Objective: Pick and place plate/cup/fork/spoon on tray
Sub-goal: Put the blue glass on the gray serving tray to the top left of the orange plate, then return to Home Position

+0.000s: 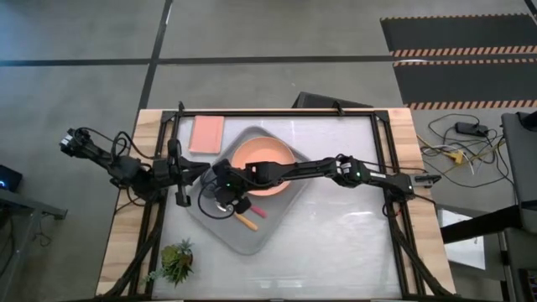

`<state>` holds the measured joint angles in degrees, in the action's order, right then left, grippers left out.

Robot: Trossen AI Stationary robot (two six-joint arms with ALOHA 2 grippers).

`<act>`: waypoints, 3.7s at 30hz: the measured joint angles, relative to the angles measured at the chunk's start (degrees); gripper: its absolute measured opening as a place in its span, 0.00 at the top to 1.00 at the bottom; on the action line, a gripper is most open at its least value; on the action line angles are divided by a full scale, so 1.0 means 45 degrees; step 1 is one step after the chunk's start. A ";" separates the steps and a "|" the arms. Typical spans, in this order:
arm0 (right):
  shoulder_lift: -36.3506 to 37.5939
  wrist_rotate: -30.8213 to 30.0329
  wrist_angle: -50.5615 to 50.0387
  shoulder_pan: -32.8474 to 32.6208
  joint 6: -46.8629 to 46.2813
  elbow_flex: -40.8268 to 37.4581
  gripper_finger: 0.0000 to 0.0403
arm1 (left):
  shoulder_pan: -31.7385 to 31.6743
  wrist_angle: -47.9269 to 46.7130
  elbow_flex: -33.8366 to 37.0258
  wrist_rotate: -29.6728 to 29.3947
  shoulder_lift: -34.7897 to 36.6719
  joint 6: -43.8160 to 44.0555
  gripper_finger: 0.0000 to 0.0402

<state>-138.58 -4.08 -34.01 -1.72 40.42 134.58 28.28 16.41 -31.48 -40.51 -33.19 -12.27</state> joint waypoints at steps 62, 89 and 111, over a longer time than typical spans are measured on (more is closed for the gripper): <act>0.1404 -0.1868 -0.1343 0.0314 -0.2979 -0.0045 0.85 | -0.0002 -0.0101 -0.0010 -0.0002 0.0019 -0.0016 1.00; 0.1268 -0.0375 0.4404 0.0714 -0.4867 -0.2908 0.98 | 0.0003 -0.0099 -0.0010 0.0000 0.0029 -0.0019 1.00; 0.6289 -0.0336 0.4073 -0.0634 -0.5145 -0.7102 0.98 | -0.0007 -0.0269 -0.0010 0.0000 0.0048 -0.0014 1.00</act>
<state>-110.28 -5.59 -15.68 -4.57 17.27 102.63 28.25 15.20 -31.53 -40.51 -32.97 -12.34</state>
